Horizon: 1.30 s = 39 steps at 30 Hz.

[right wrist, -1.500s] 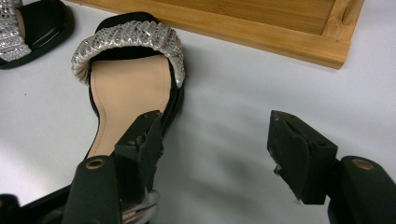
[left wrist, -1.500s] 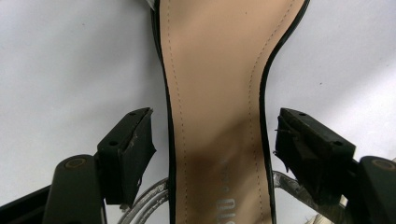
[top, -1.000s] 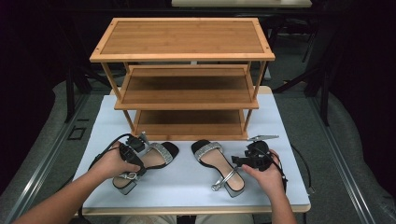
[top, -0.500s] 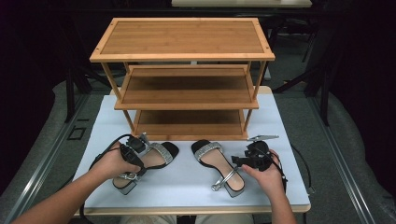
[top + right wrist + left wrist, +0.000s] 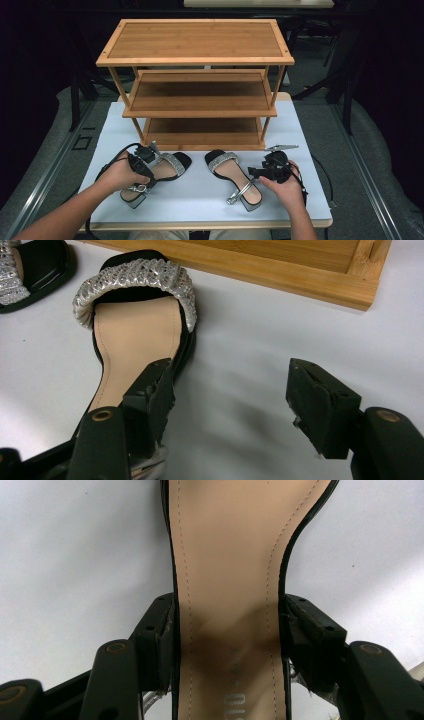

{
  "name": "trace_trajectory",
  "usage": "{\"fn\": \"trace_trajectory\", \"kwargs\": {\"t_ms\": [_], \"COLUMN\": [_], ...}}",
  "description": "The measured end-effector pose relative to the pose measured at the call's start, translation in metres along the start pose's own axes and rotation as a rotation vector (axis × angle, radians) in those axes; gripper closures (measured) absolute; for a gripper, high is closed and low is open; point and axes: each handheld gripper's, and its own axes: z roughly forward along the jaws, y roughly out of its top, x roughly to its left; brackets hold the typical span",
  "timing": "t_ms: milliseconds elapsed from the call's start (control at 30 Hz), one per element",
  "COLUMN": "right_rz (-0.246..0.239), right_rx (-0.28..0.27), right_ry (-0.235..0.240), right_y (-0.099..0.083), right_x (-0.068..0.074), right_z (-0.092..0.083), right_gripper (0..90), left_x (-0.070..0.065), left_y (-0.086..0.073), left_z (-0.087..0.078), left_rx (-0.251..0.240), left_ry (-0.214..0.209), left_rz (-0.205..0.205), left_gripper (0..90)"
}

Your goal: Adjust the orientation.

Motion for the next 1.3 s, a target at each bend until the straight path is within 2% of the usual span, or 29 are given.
{"fn": "trace_trajectory", "kwargs": {"t_ms": [133,300,667,733,800,1033,1167,1300], "right_rz": [0.0,0.003,0.003,0.003,0.003,0.003,0.004,0.006], "right_rx": [0.0,0.0,0.002,0.002,0.003,0.004,0.003,0.002], "right_ry": [0.0,0.0,0.0,0.001,-0.002,0.004,0.003,0.004], "right_y": [0.0,0.0,0.0,0.0,0.0,0.0,0.0,-0.001], "right_x": [0.0,0.0,0.0,0.0,0.0,0.0,0.0,0.0], "right_z": [0.0,0.0,0.001,0.001,0.001,0.002,0.002,0.002], "right_gripper": [35.0,35.0,35.0,35.0,35.0,35.0,35.0,35.0], "left_x": [-0.001,0.0,0.0,0.0,0.0,0.002,0.004,0.006], "left_y": [0.0,0.0,0.001,0.001,0.001,0.005,0.013,0.025], "left_z": [0.0,-0.003,-0.011,-0.013,-0.015,-0.024,-0.029,-0.028], "left_rx": [-0.008,-0.011,-0.014,-0.011,-0.023,-0.059,-0.097,-0.129], "left_ry": [0.009,-0.007,-0.026,-0.019,-0.014,-0.037,-0.056,-0.054], "left_rz": [0.002,-0.014,-0.006,-0.005,0.0,-0.008,-0.044,-0.071], "left_gripper": [42.9,43.0,43.1,43.1,43.1,43.2,43.1,43.1]}}
